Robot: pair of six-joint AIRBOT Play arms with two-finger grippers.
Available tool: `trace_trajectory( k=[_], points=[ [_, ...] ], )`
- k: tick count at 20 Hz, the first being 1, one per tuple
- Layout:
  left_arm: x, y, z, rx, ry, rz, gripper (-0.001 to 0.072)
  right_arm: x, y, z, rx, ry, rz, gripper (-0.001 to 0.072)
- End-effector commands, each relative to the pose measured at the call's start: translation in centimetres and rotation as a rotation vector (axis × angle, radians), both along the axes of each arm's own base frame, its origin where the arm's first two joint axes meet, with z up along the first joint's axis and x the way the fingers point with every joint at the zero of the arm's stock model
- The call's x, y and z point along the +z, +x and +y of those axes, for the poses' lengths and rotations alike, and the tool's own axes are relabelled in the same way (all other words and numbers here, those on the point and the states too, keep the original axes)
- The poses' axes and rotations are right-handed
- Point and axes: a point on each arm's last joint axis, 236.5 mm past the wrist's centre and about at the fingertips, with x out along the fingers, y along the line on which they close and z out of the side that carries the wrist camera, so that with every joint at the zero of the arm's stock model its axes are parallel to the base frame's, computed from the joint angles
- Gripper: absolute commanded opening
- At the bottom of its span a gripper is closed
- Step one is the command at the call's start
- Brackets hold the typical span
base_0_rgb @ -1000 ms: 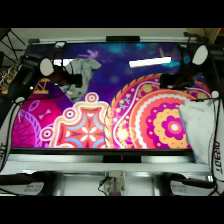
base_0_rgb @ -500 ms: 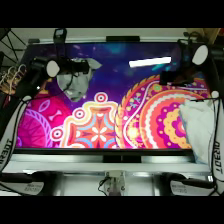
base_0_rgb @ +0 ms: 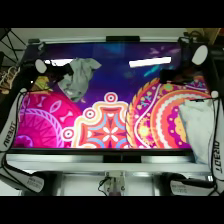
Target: Fold the shirts.
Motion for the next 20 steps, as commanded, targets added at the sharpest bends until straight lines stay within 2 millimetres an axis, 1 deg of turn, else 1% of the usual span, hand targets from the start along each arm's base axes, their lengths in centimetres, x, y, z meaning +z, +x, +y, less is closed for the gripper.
trace_trajectory(
  k=[1,4,6,10,11,12,13,14,15,16,17,18,19,20],
  points=[
    [-6.1,-3.6,2.0,-0.021,-0.017,0.258,0.0671,-0.6,0.0,0.5,0.001,0.022,0.016,0.0633],
    [-9.4,-4.3,1.1,-0.043,-0.011,0.333,0.0671,-1.8,-0.1,1.6,0.01,0.067,0.056,0.0632],
    [-11.1,-4.7,0.6,-0.053,-0.009,0.368,0.0672,-2.4,-0.4,1.9,0.016,0.076,0.078,0.0633],
    [-12.5,-5.1,0.4,-0.057,-0.011,0.401,0.0673,-2.6,-0.7,1.7,0.023,0.065,0.089,0.0633],
    [-12.8,-5.3,-0.1,-0.053,-0.035,0.412,0.0672,-2.6,-0.7,1.8,0.024,0.066,0.089,0.0632],
    [-13.1,-5.3,-0.8,-0.049,-0.072,0.419,0.063,-2.6,-0.7,1.8,0.024,0.066,0.091,0.0632],
    [-13.2,-5.0,-1.3,-0.044,-0.098,0.414,0.0447,-2.7,-0.8,1.8,0.024,0.067,0.094,0.0632],
    [-13.2,-4.7,-1.7,-0.038,-0.121,0.405,0.0246,-2.7,-0.9,1.8,0.025,0.069,0.097,0.0632],
    [-12.9,-4.4,-2.0,-0.034,-0.137,0.393,0.0108,-2.7,-1.0,1.8,0.028,0.067,0.102,0.0632],
    [-12.2,-4.2,-2.5,-0.046,-0.157,0.377,0.0031,-2.8,-1.1,1.8,0.042,0.062,0.104,0.0632],
    [-11.0,-4.0,-3.2,-0.084,-0.177,0.344,0.0031,-2.8,-1.1,1.8,0.065,0.053,0.101,0.0632],
    [-8.9,-3.4,-4.1,-0.145,-0.188,0.278,0.0031,-2.7,-1.1,1.8,0.083,0.045,0.098,0.0632],
    [-6.2,-3.0,-4.9,-0.187,-0.202,0.211,0.0031,-2.8,-1.2,1.8,0.097,0.04,0.101,0.0632],
    [-2.7,-3.0,-5.7,-0.24,-0.203,0.131,0.0031,-2.7,-1.6,1.7,0.104,0.035,0.112,0.0632]
  ],
)
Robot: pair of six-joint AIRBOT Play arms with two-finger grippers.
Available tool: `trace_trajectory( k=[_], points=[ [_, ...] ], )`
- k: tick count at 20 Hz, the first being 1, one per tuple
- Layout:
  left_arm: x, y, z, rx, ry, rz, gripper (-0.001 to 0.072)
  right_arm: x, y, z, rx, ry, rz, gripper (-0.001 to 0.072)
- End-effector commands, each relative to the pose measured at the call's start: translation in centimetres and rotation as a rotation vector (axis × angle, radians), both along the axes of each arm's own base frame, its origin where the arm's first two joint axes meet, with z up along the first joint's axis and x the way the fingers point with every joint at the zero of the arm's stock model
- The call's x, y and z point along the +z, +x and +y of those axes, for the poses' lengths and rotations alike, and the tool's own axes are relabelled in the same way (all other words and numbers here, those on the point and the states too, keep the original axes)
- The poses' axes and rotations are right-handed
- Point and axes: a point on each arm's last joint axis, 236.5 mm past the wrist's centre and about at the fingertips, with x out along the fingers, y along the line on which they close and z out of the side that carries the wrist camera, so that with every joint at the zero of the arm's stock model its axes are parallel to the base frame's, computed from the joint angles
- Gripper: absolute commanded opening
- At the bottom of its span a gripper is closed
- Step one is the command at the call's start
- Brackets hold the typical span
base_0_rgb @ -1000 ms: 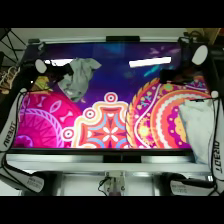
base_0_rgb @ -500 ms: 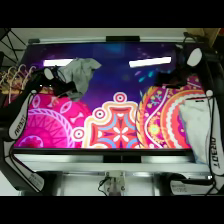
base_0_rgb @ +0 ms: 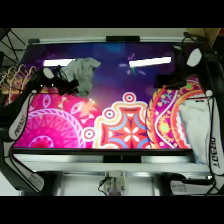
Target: Fold the shirts.
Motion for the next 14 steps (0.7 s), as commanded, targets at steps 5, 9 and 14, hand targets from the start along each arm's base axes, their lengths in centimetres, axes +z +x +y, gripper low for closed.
trace_trajectory(
  k=[5,9,14],
  points=[
    [25.1,-6.4,-10.5,-0.346,-0.093,-0.548,0.0031,6.7,-2.4,-2.9,0.011,-0.123,-0.137,0.0631],
    [28.2,-17.1,-21.6,-0.583,-0.212,-0.557,0.0031,15.9,-6.8,-7.6,-0.112,-0.267,-0.35,0.0632],
    [17.8,-25.4,-34.1,-0.643,-0.31,-0.424,0.0032,22.7,-13.7,-10.2,-0.231,-0.304,-0.506,0.0631]
  ],
)
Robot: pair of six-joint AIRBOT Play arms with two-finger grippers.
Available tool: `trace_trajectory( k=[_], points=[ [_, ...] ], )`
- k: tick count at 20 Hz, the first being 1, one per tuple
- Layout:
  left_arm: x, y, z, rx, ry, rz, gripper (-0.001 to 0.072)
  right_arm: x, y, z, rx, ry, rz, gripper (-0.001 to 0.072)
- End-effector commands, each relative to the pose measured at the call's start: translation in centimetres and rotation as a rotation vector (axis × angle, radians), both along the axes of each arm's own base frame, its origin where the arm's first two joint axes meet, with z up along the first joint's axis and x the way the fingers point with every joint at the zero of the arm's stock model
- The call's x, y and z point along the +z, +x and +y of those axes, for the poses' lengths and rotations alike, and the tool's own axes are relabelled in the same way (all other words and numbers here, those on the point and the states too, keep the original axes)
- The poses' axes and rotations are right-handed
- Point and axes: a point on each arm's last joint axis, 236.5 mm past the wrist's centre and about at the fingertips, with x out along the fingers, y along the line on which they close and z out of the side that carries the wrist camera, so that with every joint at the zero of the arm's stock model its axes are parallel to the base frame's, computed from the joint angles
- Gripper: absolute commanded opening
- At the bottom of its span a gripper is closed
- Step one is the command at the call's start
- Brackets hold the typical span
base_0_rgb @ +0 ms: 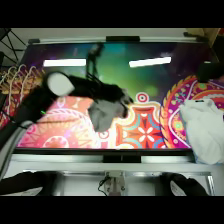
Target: Fold the shirts.
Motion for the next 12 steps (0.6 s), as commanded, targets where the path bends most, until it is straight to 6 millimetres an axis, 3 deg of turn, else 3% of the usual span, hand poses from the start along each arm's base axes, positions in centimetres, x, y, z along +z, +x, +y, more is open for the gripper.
trace_trajectory(
  k=[1,2,3,5,6,7,10,12],
  points=[
    [-6.2,-6.1,-7.6,-0.033,-0.029,0.082,0.0032,2.9,-5.1,-2.1,-0.084,-0.022,-0.05,0.0632],
    [-8.2,-7.2,-8.8,-0.041,-0.009,0.127,0.0033,2.2,-6.3,-2.3,-0.11,-0.011,-0.005,0.0631],
    [-9.9,-7.9,-9.2,-0.056,0.019,0.157,0.0111,1.2,-7.0,-2.2,-0.128,0.005,0.049,0.0631],
    [-11.2,-7.5,-7.3,-0.075,0.095,0.207,0.0663,-1.8,-7.2,-1.1,-0.101,0.034,0.158,0.0632],
    [-11.5,-6.5,-4.9,-0.088,0.157,0.227,0.072,-3.9,-7.0,0.1,-0.071,0.064,0.216,0.0634],
    [-11.8,-4.8,-1.2,-0.105,0.256,0.232,0.072,-6.6,-6.7,1.8,-0.025,0.113,0.287,0.0635],
    [-11.9,0.6,11.9,0.024,0.496,0.312,0.072,-15.4,-6.7,7.4,0.108,0.291,0.511,0.0635],
    [-13.2,0.7,17.8,0.081,0.559,0.443,0.072,-21.2,-7.6,8.8,0.137,0.338,0.668,0.0635]
  ],
)
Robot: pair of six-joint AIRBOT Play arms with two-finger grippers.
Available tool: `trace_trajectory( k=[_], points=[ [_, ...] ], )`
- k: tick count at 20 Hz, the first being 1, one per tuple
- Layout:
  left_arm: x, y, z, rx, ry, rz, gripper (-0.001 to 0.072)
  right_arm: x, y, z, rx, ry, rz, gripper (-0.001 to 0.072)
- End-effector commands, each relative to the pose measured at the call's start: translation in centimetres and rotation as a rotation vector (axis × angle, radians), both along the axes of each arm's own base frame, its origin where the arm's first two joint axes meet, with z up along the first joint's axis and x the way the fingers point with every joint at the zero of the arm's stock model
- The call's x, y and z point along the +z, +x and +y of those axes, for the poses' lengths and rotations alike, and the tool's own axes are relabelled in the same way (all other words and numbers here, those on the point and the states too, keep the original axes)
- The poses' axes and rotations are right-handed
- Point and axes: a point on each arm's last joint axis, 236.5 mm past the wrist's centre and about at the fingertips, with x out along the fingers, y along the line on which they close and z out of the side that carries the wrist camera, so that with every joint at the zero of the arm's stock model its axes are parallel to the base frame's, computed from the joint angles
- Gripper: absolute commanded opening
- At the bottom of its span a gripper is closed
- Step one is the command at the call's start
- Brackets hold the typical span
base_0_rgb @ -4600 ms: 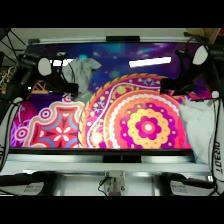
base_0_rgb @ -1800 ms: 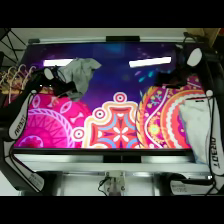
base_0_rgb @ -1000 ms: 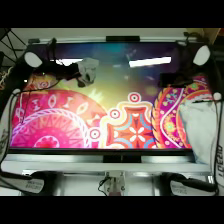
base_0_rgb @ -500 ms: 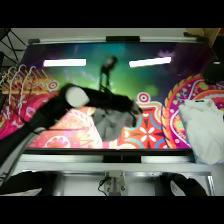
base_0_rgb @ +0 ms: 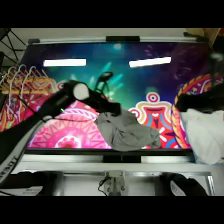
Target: Fold the shirts.
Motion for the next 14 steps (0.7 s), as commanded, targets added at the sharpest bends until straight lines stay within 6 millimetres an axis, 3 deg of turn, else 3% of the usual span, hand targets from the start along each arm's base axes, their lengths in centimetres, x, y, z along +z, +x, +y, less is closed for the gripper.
trace_trajectory(
  k=[1,3,5,6,9,13,14],
  points=[
    [-2.7,-0.9,11.1,0.071,0.208,0.214,0.072,-9.0,-1.9,3.7,0.075,0.139,0.244,0.0635],
    [-5.9,-3.2,11.4,0.077,0.21,0.301,0.0717,-12.7,-2.4,3.6,0.119,0.131,0.337,0.0635],
    [-8.7,-5.8,8.6,0.091,0.132,0.364,0.064,-14.8,-2.6,3.7,0.146,0.132,0.407,0.0635],
    [-10.0,-6.6,7.2,0.098,0.094,0.366,0.064,-15.6,-2.5,3.8,0.164,0.136,0.425,0.0635],
    [-11.9,-6.7,4.7,0.143,0.035,0.319,0.0637,-16.8,-2.9,3.8,0.207,0.136,0.476,0.0678],
    [-12.5,-5.5,3.6,0.168,0.012,0.27,0.0521,-18.2,-3.6,3.4,0.247,0.126,0.542,0.0694],
    [-12.6,-5.1,3.6,0.175,0.008,0.26,0.0443,-18.6,-3.8,3.0,0.248,0.11,0.563,0.0695]
  ],
)
